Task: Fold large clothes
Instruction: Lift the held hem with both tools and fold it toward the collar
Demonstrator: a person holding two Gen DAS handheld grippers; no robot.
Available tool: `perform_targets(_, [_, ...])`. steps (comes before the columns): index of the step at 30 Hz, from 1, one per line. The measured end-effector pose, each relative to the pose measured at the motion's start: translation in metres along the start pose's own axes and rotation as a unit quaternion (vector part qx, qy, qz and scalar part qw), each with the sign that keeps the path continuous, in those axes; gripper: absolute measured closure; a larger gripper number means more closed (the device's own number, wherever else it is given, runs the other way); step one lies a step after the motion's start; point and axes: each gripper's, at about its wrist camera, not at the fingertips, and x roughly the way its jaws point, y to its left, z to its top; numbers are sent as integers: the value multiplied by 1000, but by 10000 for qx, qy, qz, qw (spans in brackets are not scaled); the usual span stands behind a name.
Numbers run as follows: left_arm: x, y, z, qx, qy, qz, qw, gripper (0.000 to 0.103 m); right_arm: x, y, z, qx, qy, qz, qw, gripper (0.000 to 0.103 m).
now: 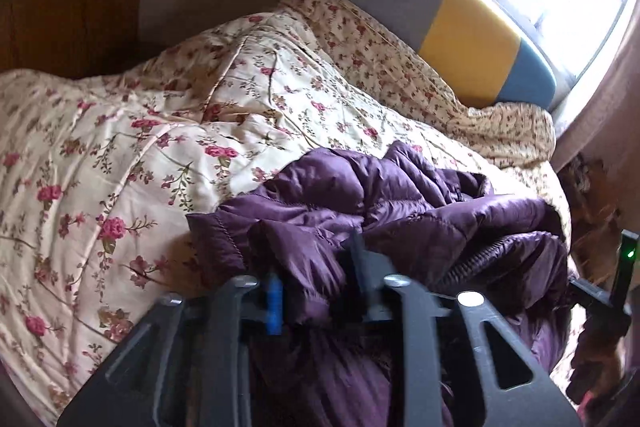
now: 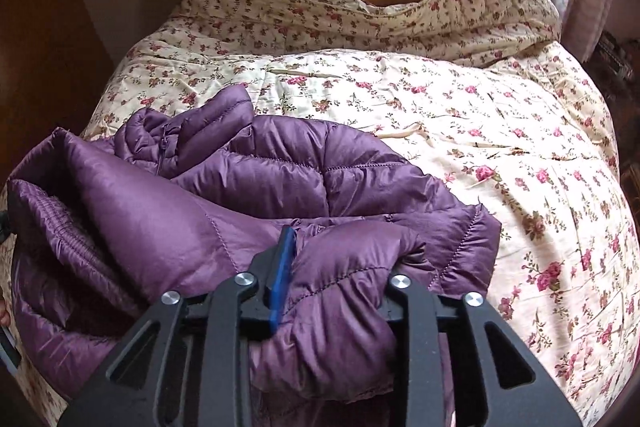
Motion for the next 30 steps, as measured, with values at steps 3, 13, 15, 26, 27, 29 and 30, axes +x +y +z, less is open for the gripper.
perform_targets(3, [-17,12,5,-419,-237,-114,9988,18,-6,-9,9,361,96,413,9984,45])
perform_targets(13, [-63,46,-36,-696,-225,-717,9947,17,-81,-24,26,804,-473,974,9909,2])
perform_targets(15, [-65,50,-53,-738,-141,-883,9933,17,-91,-31,17,709,-488,907,9921,2])
perform_targets(26, [-47,52,-117,-1242,429,-1328,9824,24,-39,-73,-103,1222,453,971,9867,19])
perform_targets(27, [-46,50,-119,-1218,466,-1383,9818,39,-37,-71,-107,1235,423,1012,9863,32])
perform_targets(29, [-47,41,-122,-1046,471,-1428,9831,55,-44,-63,-110,1094,303,1079,9877,60])
perform_targets(30, [-51,38,-123,-980,440,-1472,9832,64,-49,-60,-110,979,266,1055,9892,74])
